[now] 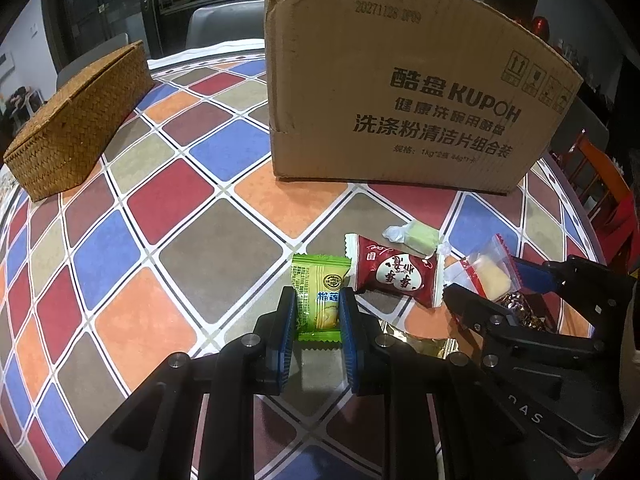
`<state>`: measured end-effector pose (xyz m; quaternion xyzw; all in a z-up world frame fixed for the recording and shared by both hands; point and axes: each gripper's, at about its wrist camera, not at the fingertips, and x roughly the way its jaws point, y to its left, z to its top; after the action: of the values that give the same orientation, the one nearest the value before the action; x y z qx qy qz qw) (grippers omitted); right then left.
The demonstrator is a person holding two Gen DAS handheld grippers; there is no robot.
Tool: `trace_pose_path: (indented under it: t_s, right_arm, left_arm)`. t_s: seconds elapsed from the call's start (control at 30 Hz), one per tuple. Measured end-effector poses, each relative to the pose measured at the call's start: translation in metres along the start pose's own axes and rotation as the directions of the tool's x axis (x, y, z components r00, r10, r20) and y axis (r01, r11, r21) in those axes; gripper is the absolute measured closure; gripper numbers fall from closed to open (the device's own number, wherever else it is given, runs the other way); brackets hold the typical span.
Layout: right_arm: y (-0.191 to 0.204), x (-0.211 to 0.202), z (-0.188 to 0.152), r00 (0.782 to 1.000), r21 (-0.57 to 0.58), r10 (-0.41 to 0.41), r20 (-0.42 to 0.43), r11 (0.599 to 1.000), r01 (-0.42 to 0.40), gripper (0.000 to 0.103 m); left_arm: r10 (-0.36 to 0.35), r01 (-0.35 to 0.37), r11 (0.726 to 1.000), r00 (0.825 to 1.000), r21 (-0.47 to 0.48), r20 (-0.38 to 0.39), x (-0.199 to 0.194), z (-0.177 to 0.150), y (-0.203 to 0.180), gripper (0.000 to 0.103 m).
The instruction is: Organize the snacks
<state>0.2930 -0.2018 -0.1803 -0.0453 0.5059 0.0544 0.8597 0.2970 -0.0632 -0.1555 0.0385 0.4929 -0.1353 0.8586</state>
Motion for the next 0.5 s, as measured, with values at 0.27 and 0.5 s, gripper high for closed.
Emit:
trace_pose_path:
  t_s: [0.27, 0.5]
  right_arm:
    - [0.008, 0.004, 0.008, 0.999, -0.029, -0.041, 0.005, 0.999, 0.041, 0.049]
    - [0.012, 0.005, 0.014, 0.998, -0.048, -0.063, 0.019, 0.997, 0.064, 0.049]
  left_arm:
    - [-0.001, 0.001, 1.000, 1.000, -0.005, 0.002, -0.001, 0.000, 0.001, 0.081]
    - [-0.002, 0.002, 1.000, 1.000, -0.008, 0.000, 0.000, 0.001, 0.001, 0.081]
